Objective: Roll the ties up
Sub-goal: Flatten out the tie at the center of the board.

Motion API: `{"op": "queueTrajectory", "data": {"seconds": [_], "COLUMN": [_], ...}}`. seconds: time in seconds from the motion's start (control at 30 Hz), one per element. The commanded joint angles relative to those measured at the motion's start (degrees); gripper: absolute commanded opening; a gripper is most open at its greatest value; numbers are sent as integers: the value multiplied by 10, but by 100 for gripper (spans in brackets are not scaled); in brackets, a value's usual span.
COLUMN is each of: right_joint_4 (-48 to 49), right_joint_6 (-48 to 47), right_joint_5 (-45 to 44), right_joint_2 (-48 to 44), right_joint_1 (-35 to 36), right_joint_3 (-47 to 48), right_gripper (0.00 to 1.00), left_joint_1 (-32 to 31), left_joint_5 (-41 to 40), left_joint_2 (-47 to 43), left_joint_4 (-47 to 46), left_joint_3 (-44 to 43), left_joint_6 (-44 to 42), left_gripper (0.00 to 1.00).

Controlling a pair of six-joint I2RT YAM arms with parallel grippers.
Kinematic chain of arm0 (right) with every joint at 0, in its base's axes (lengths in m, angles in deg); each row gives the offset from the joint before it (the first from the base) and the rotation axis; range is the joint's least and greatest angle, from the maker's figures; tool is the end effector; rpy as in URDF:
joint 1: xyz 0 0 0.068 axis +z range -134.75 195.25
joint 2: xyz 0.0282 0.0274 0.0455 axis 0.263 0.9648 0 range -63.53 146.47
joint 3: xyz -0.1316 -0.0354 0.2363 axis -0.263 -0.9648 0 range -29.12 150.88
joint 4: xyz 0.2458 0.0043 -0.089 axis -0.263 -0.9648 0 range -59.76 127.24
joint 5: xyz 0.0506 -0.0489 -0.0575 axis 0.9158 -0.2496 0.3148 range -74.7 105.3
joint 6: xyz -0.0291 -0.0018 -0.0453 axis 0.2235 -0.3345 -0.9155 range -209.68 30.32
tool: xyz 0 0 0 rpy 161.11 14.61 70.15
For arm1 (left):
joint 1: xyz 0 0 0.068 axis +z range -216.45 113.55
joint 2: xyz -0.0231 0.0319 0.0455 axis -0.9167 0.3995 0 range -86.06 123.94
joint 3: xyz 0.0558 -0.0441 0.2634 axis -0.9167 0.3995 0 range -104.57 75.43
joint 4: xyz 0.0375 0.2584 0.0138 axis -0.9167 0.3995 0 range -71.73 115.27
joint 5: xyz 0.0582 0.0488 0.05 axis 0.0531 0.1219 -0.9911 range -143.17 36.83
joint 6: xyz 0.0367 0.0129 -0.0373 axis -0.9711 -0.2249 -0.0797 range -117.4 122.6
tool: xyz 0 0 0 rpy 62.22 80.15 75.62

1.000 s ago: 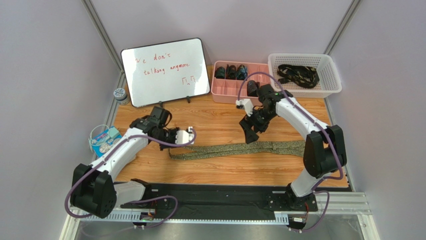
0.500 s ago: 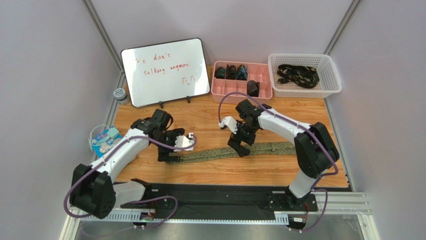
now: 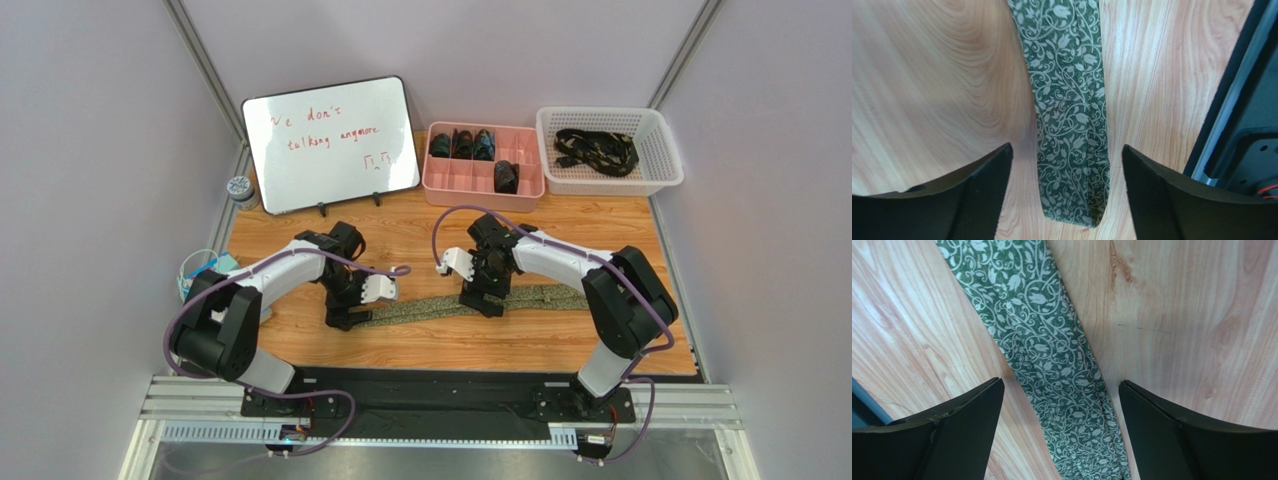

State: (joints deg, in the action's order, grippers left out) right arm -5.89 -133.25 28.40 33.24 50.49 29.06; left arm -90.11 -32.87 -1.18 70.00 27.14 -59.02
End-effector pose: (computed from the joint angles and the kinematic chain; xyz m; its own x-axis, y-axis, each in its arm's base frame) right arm 0.2368 0.1772 0.1622 -0.1797 -0.9491 -0.2587 -0.9836 0.1690 0.0632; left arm 0.2077 -0.1043 0.1713 -0.0958 0.9429 -0.3190 0.9889 0.0535 -0.1388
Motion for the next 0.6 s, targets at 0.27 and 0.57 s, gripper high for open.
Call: {"op": "queueTrajectory", "data": {"seconds": [0.27,0.57], "right_joint_4": [90,85], "right_joint_6": [49,17], "right_joint_5": [-27,-29], "right_joint_2": [15,-16], "right_joint_1": [9,-18], "right_joint_3": [-31,-59], "right_gripper": [83,68], "left_joint_1": [-12,-12], "left_joint_5": [-122,-127], "left_joint_2": [-50,-29], "left_joint_4": [-191,-231], "left_joint_3": [101,72], "left_joint_6": [-36,10], "left_gripper": [60,17]}}
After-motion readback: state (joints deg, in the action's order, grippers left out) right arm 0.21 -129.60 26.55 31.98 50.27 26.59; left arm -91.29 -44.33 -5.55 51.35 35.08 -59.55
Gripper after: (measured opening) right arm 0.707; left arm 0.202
